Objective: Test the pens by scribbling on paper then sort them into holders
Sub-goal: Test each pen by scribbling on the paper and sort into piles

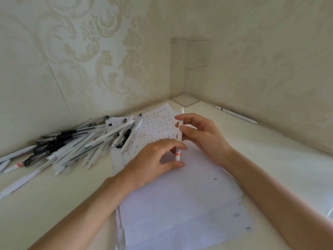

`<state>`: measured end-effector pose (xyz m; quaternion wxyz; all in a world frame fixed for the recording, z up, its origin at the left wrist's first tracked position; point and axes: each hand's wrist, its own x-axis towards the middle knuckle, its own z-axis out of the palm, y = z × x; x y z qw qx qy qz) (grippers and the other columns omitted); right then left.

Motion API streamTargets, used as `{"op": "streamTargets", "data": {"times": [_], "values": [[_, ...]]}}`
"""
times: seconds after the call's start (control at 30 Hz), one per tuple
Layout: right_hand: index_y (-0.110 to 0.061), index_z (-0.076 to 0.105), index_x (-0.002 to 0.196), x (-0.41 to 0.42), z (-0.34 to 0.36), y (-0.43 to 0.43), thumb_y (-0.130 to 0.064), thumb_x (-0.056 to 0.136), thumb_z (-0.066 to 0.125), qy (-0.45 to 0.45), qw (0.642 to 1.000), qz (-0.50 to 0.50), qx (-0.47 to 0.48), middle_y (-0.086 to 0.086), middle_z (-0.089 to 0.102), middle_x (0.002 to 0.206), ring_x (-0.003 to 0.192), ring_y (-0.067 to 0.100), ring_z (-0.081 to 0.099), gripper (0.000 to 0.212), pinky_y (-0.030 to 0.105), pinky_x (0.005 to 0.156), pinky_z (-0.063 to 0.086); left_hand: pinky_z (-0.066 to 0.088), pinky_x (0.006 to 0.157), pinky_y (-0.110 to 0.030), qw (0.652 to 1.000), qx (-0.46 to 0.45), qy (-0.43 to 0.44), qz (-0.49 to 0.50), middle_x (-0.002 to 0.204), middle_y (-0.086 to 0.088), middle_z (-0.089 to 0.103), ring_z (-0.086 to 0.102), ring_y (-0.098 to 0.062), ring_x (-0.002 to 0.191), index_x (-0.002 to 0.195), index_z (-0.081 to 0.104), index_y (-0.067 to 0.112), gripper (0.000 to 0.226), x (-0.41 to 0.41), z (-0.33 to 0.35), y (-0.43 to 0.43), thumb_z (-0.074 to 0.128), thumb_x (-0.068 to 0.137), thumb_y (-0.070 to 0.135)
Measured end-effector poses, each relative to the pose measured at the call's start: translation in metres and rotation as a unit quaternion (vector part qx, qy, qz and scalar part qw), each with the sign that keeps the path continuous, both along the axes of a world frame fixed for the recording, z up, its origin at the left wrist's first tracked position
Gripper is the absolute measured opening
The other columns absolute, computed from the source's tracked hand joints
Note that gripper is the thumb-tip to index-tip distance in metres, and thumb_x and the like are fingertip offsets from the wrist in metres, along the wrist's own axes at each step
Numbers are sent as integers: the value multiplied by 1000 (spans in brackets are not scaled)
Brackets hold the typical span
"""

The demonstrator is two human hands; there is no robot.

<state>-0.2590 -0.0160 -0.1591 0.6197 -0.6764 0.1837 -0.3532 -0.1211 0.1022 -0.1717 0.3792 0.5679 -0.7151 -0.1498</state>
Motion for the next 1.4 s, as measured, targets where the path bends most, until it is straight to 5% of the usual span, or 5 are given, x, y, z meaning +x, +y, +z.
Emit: {"op": "streamTargets", "data": {"times": [0.33, 0.47, 0.87, 1.2, 1.4], "values": [[-23, 59, 118, -18, 1, -29, -12, 95, 50, 180, 937, -231, -189, -8, 53, 119, 96, 5, 55, 27, 6, 77, 39, 24, 107, -37, 934, 52, -185, 301, 136, -12, 40, 32, -28, 131, 129, 51, 15, 39, 39, -9, -6, 51, 92, 28], [-8, 58, 124, -41, -2, -61, -3, 89, 48, 327, 811, -369, -315, 10, 54, 130, 118, 28, 49, 37, 32, 97, 36, 36, 101, -41, 950, -71, -194, 234, 130, -8, 53, 50, -29, 120, 114, 63, 12, 34, 27, -2, -4, 48, 90, 29], [-6, 48, 133, -75, -12, -91, -22, 98, 39, 531, 706, -397, -250, 21, 42, 135, 126, 38, 34, 39, 38, 104, 28, 20, 104, -15, 978, 38, -189, 74, 142, 14, 39, 36, -6, 130, 132, 49, 28, 76, 4, -14, -4, 14, 75, 63], [-8, 31, 143, -65, -14, -90, -32, 98, 41, 523, 725, -352, -277, 20, 39, 143, 133, 35, 32, 52, 39, 108, 24, 18, 102, -13, 980, 53, -181, 65, 142, 14, 39, 35, -5, 130, 133, 48, 27, 77, 3, -13, -4, 14, 74, 63], [-12, 56, 120, -62, -11, -84, -22, 100, 42, 522, 711, -357, -308, 15, 49, 124, 118, 33, 41, 27, 36, 96, 32, 19, 104, -15, 980, 54, -182, 64, 142, 14, 39, 34, -5, 130, 133, 48, 27, 76, 4, -13, -4, 14, 75, 63]]}}
